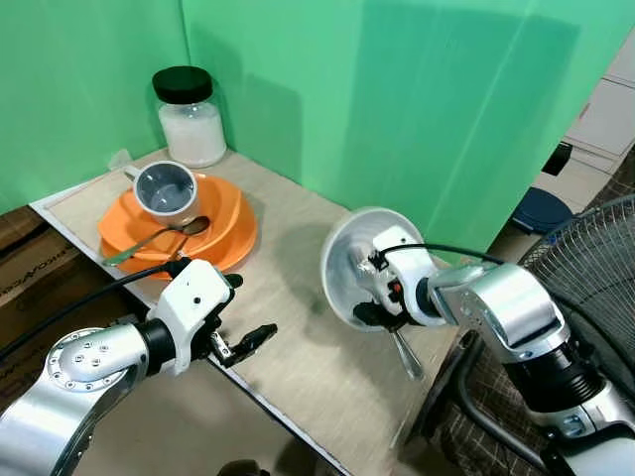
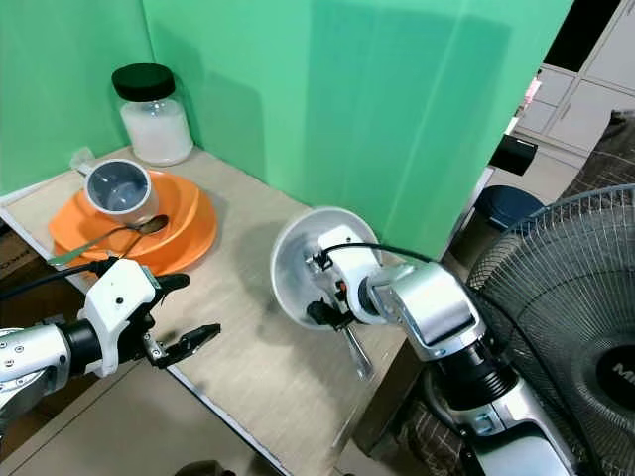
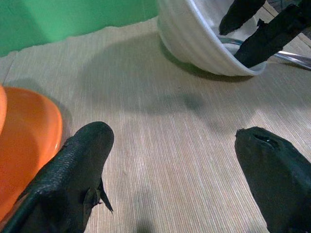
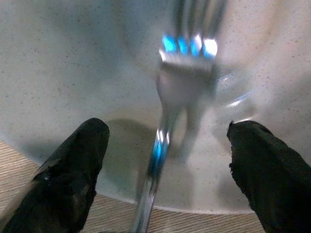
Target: Setting the table
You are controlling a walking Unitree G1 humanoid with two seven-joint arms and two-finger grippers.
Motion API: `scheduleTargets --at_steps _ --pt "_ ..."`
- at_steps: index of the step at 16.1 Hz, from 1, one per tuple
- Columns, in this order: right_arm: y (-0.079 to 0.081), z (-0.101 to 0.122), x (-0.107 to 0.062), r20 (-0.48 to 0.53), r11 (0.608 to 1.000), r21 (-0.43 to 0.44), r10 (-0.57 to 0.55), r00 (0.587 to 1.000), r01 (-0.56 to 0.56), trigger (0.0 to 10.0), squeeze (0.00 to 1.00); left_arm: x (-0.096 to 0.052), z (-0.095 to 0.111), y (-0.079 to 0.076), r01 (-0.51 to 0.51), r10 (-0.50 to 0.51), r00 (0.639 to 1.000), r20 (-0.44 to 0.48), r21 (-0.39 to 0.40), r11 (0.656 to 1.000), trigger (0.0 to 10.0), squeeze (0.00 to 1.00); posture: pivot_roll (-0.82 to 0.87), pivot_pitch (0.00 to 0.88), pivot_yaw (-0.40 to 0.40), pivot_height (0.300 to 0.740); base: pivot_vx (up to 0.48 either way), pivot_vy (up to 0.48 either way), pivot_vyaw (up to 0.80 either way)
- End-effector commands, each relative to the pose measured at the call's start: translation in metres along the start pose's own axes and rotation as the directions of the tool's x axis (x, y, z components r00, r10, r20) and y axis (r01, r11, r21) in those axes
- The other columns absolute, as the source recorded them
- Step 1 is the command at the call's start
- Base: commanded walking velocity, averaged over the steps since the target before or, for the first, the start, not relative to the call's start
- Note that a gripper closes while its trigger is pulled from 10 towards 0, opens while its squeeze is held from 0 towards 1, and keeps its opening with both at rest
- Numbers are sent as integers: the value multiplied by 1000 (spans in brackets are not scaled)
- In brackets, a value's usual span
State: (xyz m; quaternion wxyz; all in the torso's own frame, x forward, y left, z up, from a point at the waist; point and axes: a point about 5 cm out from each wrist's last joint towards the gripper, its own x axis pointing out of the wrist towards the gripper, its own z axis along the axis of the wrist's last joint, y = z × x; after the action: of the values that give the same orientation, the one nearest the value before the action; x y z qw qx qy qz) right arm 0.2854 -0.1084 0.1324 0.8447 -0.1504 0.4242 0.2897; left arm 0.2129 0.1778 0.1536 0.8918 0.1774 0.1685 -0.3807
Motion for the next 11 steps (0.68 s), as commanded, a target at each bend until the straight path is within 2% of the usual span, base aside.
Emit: scheduleTargets --at_steps 1,5,11 --pt "0 -9 4 -34 1000 26 3 999 -2 0 0 -1 3 2 -2 2 1000 3 14 1000 10000 353 150 0 -39 740 0 0 0" --pt "4 -20 11 -68 999 47 20 998 -16 0 0 0 3 3 -3 3 1000 0 18 1000 10000 353 150 0 -34 740 0 0 0" --pt "4 -20 12 -63 999 50 15 998 -12 0 0 2 4 3 5 -5 1000 1 21 1000 10000 357 150 0 -30 740 0 0 0"
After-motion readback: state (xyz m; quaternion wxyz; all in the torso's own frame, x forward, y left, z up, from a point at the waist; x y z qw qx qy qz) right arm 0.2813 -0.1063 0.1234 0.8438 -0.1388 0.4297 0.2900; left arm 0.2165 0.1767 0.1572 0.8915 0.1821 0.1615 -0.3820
